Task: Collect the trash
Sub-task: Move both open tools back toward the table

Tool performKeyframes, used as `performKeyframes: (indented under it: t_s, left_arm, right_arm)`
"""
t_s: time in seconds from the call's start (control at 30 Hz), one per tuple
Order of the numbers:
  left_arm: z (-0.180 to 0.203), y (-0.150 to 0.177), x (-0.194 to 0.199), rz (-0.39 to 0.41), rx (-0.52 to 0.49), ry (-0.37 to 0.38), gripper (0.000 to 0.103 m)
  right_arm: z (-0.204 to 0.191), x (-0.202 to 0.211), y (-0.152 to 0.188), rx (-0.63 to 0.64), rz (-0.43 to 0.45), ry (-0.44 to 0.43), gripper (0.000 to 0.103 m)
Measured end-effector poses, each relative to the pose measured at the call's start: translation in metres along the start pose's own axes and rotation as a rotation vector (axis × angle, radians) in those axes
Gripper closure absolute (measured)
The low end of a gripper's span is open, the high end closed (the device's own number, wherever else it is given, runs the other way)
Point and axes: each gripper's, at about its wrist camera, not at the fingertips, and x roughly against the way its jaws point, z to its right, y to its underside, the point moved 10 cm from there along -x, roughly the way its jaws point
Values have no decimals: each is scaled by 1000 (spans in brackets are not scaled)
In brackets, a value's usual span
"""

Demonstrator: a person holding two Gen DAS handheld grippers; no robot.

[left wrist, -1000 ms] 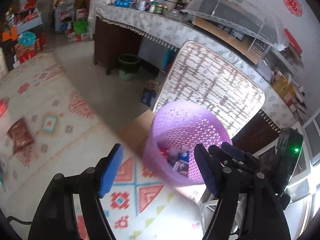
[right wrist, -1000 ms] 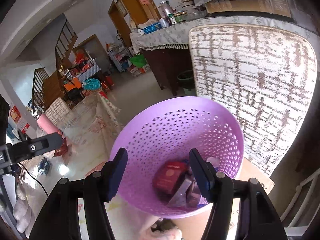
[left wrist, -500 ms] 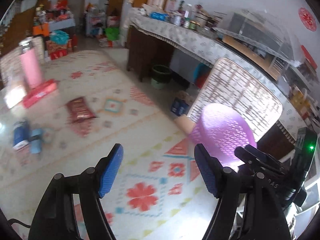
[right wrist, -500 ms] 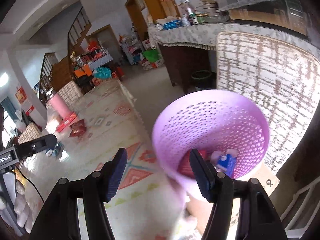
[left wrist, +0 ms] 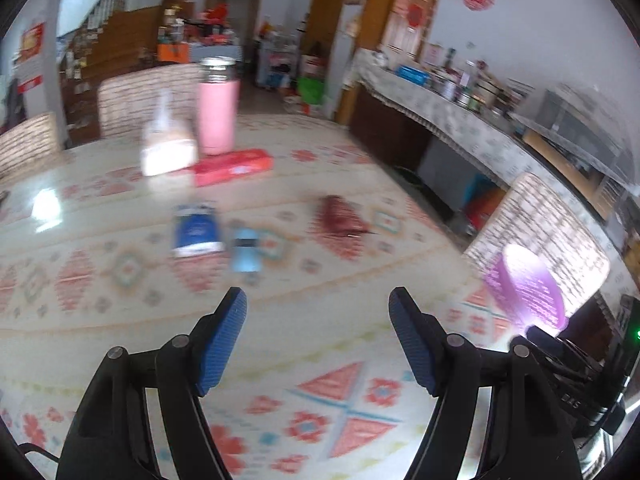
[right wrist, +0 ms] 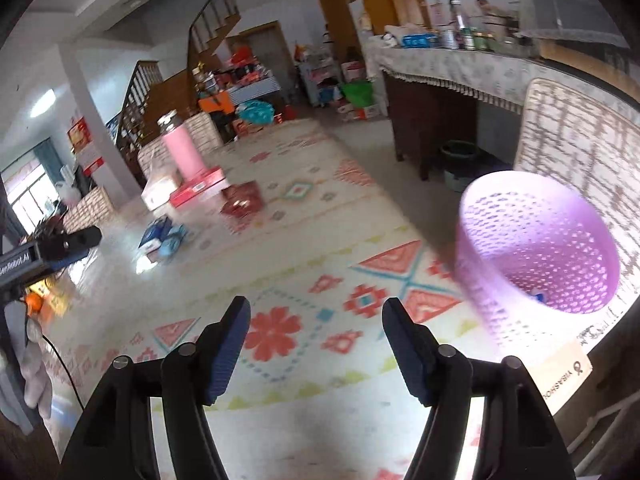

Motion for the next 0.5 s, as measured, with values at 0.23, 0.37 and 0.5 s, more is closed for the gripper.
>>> performKeyframes:
  t_s: [0.23,0.37,0.5]
  left_arm:
    - [-98,0,3,-24,49,-179,30]
    - [-144,3,-11,-80,137,-177,30]
    - [-169,0,-36,-117,256,-130,30]
  right_arm:
    - [-39,-32,10,-2,-53,-49,30]
    - [-53,-48,13,21,-72,-62,30]
    - [-56,-66,17,24,-96,-74,30]
